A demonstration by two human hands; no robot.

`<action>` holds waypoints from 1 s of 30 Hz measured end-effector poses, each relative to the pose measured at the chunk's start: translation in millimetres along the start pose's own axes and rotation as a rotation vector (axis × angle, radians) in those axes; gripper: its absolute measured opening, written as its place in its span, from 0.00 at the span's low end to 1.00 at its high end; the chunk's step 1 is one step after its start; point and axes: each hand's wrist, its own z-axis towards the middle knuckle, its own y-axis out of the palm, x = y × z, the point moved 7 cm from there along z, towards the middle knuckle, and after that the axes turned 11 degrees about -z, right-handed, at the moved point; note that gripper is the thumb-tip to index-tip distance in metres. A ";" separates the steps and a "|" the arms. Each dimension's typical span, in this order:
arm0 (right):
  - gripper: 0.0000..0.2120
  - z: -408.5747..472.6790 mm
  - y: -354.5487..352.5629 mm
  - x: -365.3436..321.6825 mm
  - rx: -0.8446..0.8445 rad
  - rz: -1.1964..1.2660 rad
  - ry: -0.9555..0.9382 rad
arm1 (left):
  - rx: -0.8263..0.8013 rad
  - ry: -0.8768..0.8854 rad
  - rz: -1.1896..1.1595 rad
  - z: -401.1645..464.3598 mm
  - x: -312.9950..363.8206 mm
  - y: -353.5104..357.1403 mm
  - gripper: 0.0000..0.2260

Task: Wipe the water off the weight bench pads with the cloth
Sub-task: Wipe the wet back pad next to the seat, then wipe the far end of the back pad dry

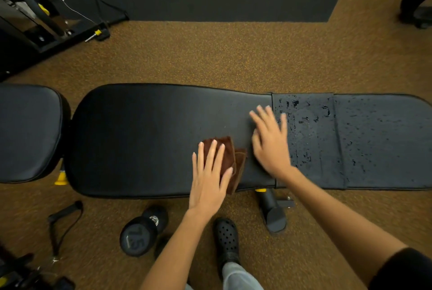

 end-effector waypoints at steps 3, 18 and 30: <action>0.24 11.6 1.8 46.9 -0.079 -0.254 0.042 | -0.058 -0.037 0.190 3.8 -1.4 14.6 0.27; 0.24 9.7 2.6 90.2 -0.137 -0.361 -0.097 | 0.021 -0.299 0.127 121.6 10.3 -7.7 0.26; 0.25 16.5 -6.4 113.4 -0.160 -0.363 0.011 | -0.117 0.240 0.166 109.0 58.8 19.6 0.24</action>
